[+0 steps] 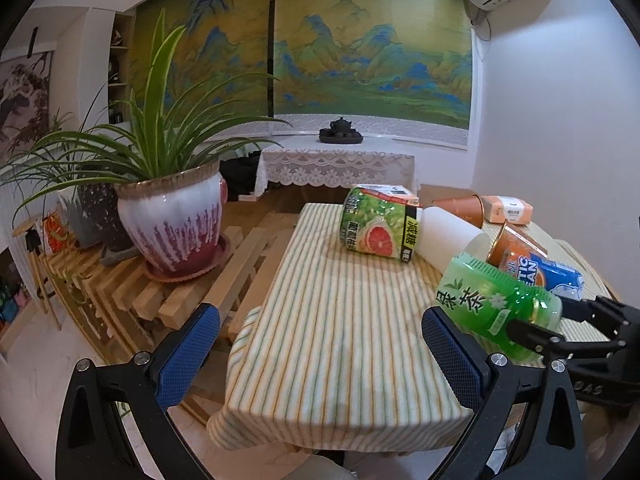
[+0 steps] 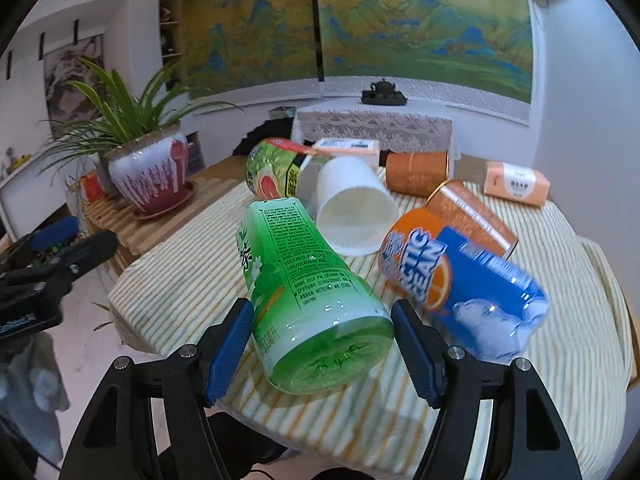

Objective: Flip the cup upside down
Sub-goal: 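Lift the green cup with the right gripper and carry it toward the left gripper, then close the left gripper on the green cup while the right gripper releases it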

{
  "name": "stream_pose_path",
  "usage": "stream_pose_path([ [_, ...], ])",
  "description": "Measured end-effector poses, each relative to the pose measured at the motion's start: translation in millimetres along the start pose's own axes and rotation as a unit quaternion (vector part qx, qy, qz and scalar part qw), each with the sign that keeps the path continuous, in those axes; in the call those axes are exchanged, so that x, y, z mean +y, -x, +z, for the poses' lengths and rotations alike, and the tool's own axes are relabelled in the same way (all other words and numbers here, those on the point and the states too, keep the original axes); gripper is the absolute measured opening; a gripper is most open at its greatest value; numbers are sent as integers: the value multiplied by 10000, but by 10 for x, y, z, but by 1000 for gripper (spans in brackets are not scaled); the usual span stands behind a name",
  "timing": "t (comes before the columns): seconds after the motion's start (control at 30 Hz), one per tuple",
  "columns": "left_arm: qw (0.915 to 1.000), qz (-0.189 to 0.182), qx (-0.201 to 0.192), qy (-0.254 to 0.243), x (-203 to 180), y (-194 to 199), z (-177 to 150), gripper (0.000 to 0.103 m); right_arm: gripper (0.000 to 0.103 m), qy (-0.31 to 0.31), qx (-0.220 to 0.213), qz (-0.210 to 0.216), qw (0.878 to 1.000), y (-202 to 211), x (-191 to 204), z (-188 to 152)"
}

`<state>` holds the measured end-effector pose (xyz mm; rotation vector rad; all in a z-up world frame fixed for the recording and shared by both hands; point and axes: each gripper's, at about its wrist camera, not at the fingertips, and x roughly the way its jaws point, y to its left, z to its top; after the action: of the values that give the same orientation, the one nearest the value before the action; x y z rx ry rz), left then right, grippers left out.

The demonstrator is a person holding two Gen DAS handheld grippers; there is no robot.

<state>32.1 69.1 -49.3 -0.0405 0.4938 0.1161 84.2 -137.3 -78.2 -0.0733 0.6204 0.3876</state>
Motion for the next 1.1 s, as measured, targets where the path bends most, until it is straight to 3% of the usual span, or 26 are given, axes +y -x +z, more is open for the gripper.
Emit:
stream_pose_path([
  [0.23, 10000, 12, 28, 38, 32, -32, -35, 102, 68, -290, 99, -169, 9994, -115, 111, -20],
  [0.43, 9999, 46, 24, 91, 47, -6, -76, 102, 75, -753, 116, 485, 9959, -31, 82, -29],
  [0.67, 9996, -52, -72, 275, -52, 112, -145, 102, 77, -938, -193, 573, 9938, 250, -49, -44],
  [0.9, 9991, -396, -98, 113, -606, 215, -219, 102, 77, -1213, -599, 241, 9905, 629, -350, -170],
  [1.1, 9986, -523, -63, -70, -1054, 206, -184, 102, 77, -1135, -901, -431, 9885, 947, -533, -346],
])
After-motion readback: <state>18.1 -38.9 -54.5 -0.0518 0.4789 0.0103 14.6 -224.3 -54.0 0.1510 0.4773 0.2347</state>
